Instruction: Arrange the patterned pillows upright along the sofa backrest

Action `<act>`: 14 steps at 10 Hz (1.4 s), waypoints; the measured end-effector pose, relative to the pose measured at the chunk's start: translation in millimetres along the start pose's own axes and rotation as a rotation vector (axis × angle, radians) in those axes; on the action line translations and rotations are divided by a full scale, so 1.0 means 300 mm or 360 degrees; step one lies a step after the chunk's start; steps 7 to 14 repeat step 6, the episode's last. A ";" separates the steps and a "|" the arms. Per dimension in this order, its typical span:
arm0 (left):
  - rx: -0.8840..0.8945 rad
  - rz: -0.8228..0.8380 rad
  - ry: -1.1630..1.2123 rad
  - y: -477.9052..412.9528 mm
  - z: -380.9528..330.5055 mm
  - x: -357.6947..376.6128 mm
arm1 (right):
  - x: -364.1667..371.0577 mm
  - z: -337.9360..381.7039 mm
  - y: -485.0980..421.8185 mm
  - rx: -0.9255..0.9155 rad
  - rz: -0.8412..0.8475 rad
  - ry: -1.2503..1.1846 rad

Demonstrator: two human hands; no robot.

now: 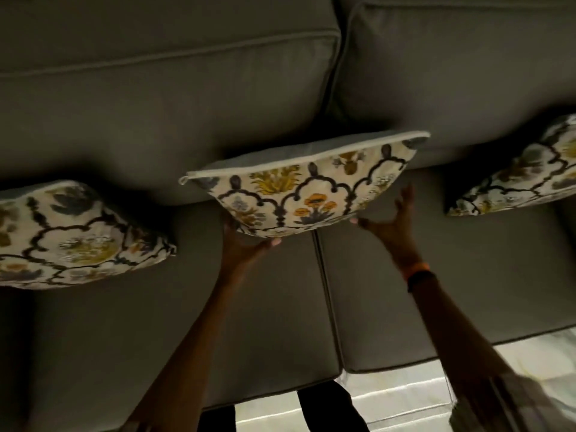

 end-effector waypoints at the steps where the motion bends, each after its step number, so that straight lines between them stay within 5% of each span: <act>1: 0.0167 -0.0040 -0.0111 -0.067 -0.136 0.074 | -0.025 0.103 -0.154 -0.0303 0.0366 0.0214; 2: -0.0086 -0.0057 0.0002 -0.054 -0.179 0.067 | 0.014 0.170 -0.189 -0.0253 0.0592 0.0113; 4: -0.0257 -0.0175 0.0051 -0.032 -0.145 0.074 | 0.001 0.123 -0.179 -0.0333 0.0425 -0.0014; 6: 0.0116 -0.0089 0.0213 -0.104 -0.080 0.065 | 0.035 0.097 -0.171 -0.0374 0.0344 -0.0101; 14: 0.0116 -0.0089 0.0213 -0.104 -0.080 0.065 | 0.035 0.097 -0.171 -0.0374 0.0344 -0.0101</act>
Point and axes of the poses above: each hand's wrist, its own y-axis away from the middle knuckle, its own x-axis out of the palm, z = x × y, the point moved 6 cm from there along -y, towards the middle knuckle, and after that the axes turned 3 degrees about x, right-handed, at the moved point
